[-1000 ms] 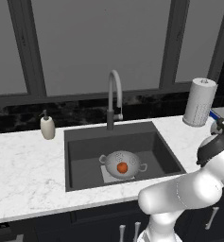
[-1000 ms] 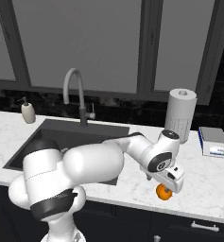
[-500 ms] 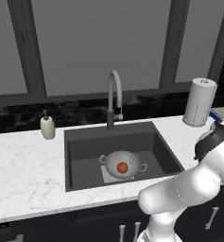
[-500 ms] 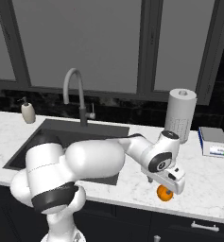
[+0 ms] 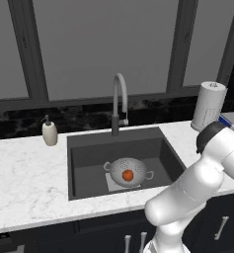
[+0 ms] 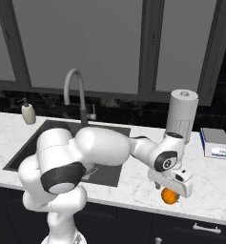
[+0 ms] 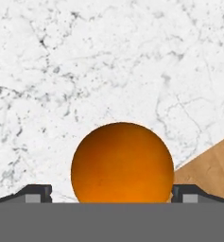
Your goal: Put the colander in the sink, put the orange, orange in the colander, and turn on the sink faucet and pour water over the colander.
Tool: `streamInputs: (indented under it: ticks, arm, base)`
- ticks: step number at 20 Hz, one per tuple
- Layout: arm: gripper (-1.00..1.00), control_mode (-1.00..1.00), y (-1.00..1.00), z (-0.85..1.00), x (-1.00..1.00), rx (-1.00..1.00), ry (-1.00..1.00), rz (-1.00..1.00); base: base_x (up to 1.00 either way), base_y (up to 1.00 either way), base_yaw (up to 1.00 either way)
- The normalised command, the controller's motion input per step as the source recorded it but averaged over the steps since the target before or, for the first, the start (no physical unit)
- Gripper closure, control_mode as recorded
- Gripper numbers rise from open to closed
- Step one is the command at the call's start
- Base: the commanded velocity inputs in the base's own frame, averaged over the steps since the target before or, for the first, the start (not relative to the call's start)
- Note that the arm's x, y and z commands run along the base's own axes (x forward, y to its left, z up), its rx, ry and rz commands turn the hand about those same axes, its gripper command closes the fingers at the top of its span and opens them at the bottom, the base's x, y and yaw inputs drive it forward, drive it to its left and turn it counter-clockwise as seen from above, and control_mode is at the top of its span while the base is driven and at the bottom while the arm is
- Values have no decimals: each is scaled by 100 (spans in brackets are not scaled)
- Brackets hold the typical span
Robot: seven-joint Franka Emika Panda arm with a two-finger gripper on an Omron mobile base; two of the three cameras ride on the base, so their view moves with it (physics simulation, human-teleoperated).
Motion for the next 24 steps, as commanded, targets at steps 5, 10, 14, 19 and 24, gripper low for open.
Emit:
streamInputs:
  ticks: [5,10,14,19,24]
  arm:
    - [-100,-100,-10,-16,0,0,10,0]
    - [-100,-100,0,-13,0,0,7,0]
    - [100,-100,0,-10,0,0,6,0]
    - [100,-100,0,-9,0,0,3,0]
    - [100,-100,0,-2,0,0,0,0]
  base:
    - [0,0,0]
    - [0,0,0]
    - [0,0,0]
    - [0,0,0]
    - [0,0,0]
